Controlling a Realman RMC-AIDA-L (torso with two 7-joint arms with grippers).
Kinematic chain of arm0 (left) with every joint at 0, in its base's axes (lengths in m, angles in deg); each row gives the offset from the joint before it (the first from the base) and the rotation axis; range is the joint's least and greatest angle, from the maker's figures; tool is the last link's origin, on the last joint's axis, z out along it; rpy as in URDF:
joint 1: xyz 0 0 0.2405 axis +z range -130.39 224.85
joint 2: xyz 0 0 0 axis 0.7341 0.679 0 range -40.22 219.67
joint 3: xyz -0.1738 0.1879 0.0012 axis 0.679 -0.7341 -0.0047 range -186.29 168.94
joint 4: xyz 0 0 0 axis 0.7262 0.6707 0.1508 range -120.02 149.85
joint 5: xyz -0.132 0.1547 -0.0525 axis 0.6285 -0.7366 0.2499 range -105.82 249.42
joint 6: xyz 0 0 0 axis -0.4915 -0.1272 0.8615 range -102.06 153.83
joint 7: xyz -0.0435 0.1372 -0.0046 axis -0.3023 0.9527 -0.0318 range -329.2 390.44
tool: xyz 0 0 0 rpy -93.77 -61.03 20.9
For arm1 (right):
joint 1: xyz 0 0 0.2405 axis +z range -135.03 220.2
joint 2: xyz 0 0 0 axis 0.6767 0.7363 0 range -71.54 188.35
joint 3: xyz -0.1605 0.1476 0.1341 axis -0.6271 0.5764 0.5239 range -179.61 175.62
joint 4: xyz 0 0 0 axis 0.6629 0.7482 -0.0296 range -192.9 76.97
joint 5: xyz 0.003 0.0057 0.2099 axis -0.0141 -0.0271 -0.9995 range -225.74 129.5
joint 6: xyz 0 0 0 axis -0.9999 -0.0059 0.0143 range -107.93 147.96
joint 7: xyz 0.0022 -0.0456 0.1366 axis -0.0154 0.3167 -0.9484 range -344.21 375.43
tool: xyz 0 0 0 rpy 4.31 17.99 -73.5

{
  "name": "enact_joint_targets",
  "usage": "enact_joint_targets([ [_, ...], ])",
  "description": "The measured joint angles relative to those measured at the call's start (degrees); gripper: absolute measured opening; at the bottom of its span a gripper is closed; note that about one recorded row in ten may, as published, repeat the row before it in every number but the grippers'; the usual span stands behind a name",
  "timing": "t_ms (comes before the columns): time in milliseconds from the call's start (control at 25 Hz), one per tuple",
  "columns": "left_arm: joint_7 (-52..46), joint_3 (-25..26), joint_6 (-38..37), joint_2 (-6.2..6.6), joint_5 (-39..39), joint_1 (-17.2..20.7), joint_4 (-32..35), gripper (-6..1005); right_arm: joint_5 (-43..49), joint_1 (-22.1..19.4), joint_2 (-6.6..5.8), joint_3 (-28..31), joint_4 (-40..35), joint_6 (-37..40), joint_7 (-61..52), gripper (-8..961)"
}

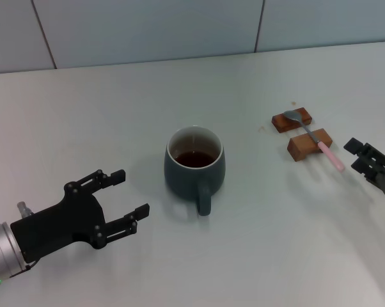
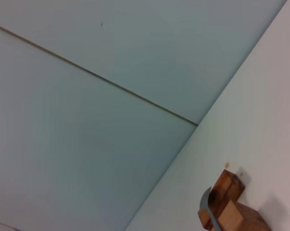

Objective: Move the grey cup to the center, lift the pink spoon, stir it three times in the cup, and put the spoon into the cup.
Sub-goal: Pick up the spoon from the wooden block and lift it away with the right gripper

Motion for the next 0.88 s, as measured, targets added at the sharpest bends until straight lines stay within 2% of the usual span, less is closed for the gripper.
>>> enact_joint_targets([
  [480, -0.01, -0.19, -0.30, 0.10, -0.06, 0.00, -0.23, 784, 0.04, 1.54, 0.64, -1.47, 0.74, -2.50, 0.02, 752],
  [880, 0.02, -0.77, -0.18, 0.05, -0.05, -0.19, -0.44, 784, -0.15, 1.74, 0.70, -1.38, 1.34, -3.26, -0.26, 737],
])
